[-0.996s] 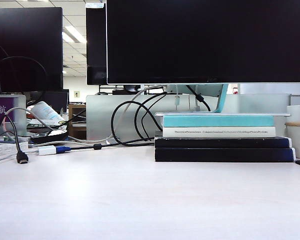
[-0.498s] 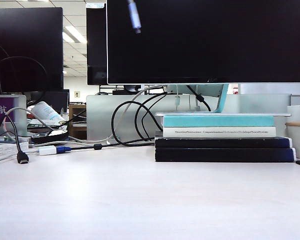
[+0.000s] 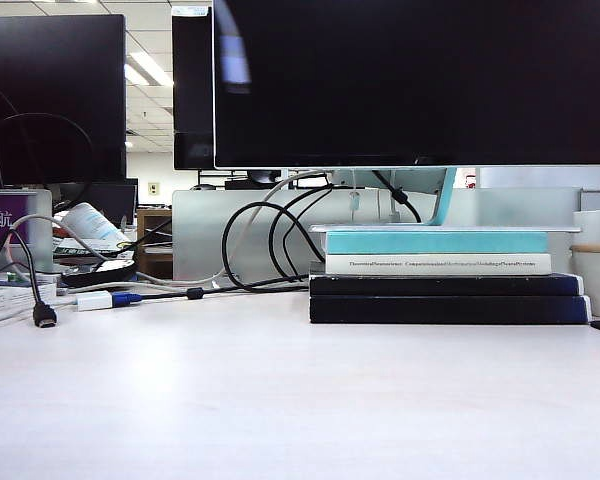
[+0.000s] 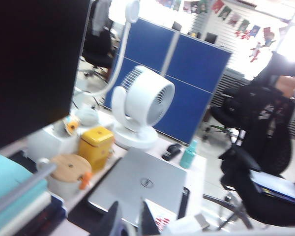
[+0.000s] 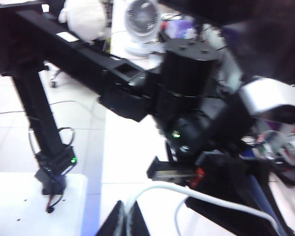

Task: Unfold the white charging cable into a straight cable.

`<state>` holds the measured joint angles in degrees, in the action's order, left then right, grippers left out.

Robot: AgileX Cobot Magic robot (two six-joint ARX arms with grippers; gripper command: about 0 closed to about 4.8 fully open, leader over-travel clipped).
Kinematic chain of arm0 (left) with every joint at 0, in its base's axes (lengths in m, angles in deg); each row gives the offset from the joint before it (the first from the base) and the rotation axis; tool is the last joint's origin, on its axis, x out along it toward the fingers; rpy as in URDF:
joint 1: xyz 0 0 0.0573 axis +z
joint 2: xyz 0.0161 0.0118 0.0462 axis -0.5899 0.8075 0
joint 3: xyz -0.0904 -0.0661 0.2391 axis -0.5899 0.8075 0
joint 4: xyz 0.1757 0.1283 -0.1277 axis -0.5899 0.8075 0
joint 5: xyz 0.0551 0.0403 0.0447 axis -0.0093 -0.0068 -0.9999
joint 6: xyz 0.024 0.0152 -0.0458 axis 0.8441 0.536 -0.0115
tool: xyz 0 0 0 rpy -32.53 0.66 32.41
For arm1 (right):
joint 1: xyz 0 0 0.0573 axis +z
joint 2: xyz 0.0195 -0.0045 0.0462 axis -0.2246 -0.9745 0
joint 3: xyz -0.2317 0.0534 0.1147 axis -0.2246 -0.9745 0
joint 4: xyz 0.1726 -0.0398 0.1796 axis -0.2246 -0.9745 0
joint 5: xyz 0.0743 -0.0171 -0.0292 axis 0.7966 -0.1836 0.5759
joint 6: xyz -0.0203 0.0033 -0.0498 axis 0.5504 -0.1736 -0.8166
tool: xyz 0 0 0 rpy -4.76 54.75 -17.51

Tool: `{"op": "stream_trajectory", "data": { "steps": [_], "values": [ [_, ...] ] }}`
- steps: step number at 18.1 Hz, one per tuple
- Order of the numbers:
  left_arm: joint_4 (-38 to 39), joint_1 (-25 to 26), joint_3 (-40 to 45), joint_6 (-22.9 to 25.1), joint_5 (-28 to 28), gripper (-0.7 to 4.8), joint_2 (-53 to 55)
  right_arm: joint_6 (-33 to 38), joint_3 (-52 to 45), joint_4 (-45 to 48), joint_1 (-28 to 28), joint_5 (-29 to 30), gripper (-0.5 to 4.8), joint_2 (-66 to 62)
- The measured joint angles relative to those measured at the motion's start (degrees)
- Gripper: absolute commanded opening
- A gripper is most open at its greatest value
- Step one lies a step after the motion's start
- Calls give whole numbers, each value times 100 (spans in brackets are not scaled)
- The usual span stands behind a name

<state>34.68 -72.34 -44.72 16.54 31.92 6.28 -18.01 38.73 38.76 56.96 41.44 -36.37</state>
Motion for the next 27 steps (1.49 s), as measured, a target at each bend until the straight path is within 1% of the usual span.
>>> {"op": "stream_trajectory", "data": {
  "steps": [1, 5, 6, 7, 8, 9, 10, 11, 12, 14, 16, 17, 19, 22, 23, 25, 27],
  "values": [
    [-13, -4, -4, 57, -50, 57, -4, 0, -17, 0, 0, -81, -5, 81],
    [-42, -31, -37, 223, -131, 57, 109, 87, -42, -2, -2, -896, -5, 459],
    [-42, -33, -37, 227, -122, 57, 149, 90, -46, -42, -9, -986, -5, 490],
    [-37, -33, -42, 229, -92, 57, 221, 98, -48, -111, -13, -1217, -5, 535],
    [-35, -31, -39, 212, 90, 57, 249, 101, -59, -144, -13, -1303, -5, 573],
    [-79, -24, -39, 90, 295, 57, 243, 103, -55, -149, -13, -1349, -5, 588],
    [-308, 13, -22, -310, 673, 57, 229, 98, -20, -149, 0, -1333, -5, 581],
    [-564, 39, 13, -623, 809, 57, 168, 83, 7, -149, 7, -1298, -5, 549],
    [-828, 42, 13, -885, 831, 57, 61, 79, 15, -125, 11, -1248, -5, 483],
    [-1132, 52, -50, -1117, 831, 57, -162, 79, 13, -127, 11, -1215, -5, 348],
    [-1189, 57, -114, -1226, 881, 57, -299, 79, 7, -133, 11, -1207, -5, 262],
    [-1126, 61, -201, -1349, 1010, 57, -485, -7, 15, -153, 13, -1207, -5, 144],
    [-1172, 61, -267, -1572, 1285, 57, -682, -190, 13, -238, 13, -1386, -5, -28],
    [-1182, 61, -286, -1908, 2332, 57, -761, -337, 11, -236, 11, -1768, -5, -118],
    [-1139, 61, -284, -2020, 2763, 57, -752, -348, 11, -210, 11, -1899, -5, -118],
    [-999, 61, -284, -2094, 3134, 57, -754, -350, 13, -105, 4, -1961, -5, -118],
    [-894, 61, -284, -2103, 3309, 57, -752, -350, 13, -7, 4, -1963, -5, -118]
  ]
}}
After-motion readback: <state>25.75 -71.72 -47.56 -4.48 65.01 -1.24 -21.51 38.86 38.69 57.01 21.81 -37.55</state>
